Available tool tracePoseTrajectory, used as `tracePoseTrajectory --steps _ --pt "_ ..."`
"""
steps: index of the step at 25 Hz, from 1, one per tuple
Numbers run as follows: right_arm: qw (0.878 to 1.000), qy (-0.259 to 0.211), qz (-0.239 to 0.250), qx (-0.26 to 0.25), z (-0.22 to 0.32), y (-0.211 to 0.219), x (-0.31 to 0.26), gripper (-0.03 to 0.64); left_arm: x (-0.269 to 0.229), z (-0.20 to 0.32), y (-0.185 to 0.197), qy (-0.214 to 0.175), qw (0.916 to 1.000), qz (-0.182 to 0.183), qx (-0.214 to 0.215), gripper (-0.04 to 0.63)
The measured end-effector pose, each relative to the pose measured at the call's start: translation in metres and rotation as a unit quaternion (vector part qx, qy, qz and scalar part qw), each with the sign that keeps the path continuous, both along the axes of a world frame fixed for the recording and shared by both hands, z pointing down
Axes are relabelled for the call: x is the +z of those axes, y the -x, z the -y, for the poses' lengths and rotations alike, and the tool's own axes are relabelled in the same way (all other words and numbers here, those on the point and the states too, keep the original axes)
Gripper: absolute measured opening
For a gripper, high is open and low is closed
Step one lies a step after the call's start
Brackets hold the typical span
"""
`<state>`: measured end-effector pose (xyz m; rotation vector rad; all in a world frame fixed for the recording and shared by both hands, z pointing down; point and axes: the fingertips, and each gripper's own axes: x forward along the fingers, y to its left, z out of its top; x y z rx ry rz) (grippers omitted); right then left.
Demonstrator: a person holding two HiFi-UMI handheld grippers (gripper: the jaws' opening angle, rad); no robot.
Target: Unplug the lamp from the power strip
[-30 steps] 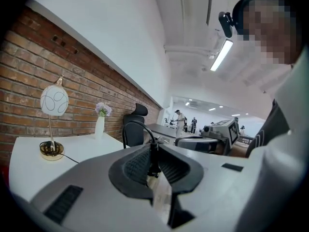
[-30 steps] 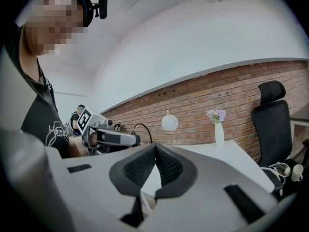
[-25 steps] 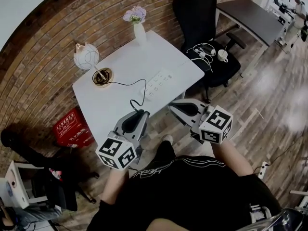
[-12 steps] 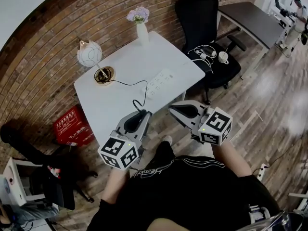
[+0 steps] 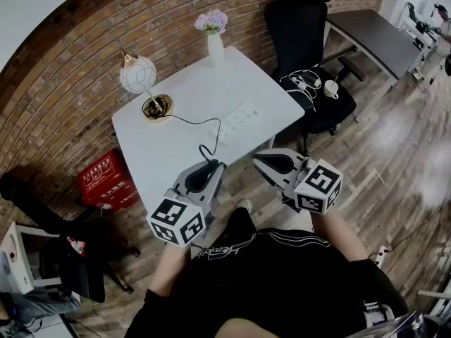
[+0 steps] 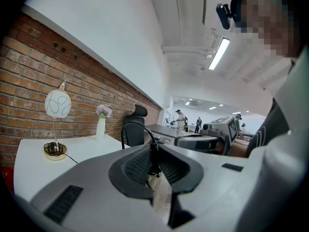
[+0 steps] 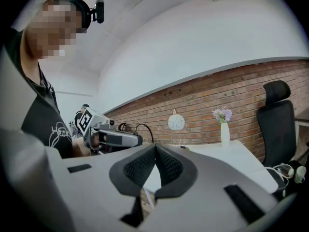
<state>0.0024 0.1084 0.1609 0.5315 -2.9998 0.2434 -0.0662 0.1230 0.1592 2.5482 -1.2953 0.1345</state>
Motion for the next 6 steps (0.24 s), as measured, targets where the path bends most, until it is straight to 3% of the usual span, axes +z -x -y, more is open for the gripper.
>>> tracePoseTrajectory --steps 6 --pt "1.000 -0.004 -0.007 0.003 0.0067 -0.0029 0.0035 -0.005 0.0016 0.0054 -0.0016 0.001 1.0000 0.001 -0.001 0.046"
